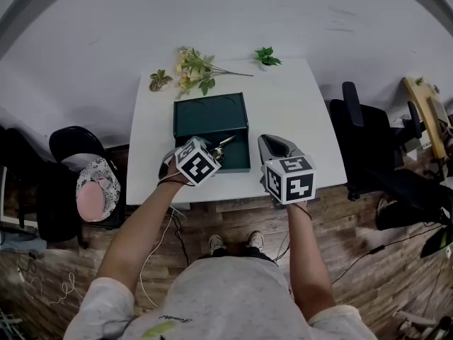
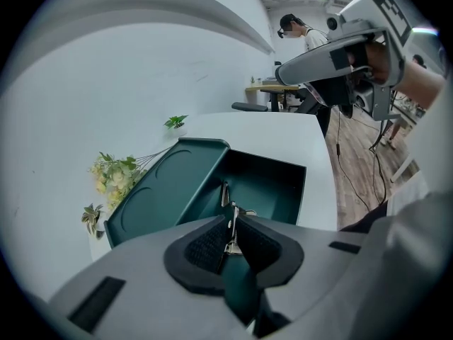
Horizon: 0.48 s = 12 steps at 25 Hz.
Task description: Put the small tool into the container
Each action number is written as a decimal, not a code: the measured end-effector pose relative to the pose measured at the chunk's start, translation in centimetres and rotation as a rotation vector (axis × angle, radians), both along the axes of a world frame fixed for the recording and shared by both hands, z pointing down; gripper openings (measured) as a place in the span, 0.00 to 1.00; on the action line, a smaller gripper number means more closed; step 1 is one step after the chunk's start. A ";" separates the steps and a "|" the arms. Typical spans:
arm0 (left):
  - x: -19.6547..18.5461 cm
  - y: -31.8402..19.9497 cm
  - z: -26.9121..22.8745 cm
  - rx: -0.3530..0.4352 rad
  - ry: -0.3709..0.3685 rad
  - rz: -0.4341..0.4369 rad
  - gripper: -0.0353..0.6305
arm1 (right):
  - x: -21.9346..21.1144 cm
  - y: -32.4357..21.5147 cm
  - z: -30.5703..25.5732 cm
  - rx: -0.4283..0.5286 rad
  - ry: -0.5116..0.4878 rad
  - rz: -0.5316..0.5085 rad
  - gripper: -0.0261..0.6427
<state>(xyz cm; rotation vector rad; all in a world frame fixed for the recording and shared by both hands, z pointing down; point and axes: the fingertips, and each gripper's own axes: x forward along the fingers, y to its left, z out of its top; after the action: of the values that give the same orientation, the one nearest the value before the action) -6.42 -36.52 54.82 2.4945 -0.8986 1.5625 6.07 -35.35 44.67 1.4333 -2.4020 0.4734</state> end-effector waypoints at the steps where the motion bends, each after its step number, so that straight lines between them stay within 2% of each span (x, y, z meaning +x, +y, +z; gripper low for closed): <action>1: 0.0 0.2 0.1 -0.008 0.005 -0.001 0.13 | -0.1 0.0 0.1 -0.002 0.000 -0.002 0.04; 12: 0.2 0.7 0.9 -0.067 0.059 -0.018 0.17 | -0.7 -0.1 0.6 -0.011 0.003 -0.013 0.04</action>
<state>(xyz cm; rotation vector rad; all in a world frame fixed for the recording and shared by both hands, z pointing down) -6.24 -35.80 55.69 2.4653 -0.8436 1.4796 5.37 -35.40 45.28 1.4117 -2.4010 0.4803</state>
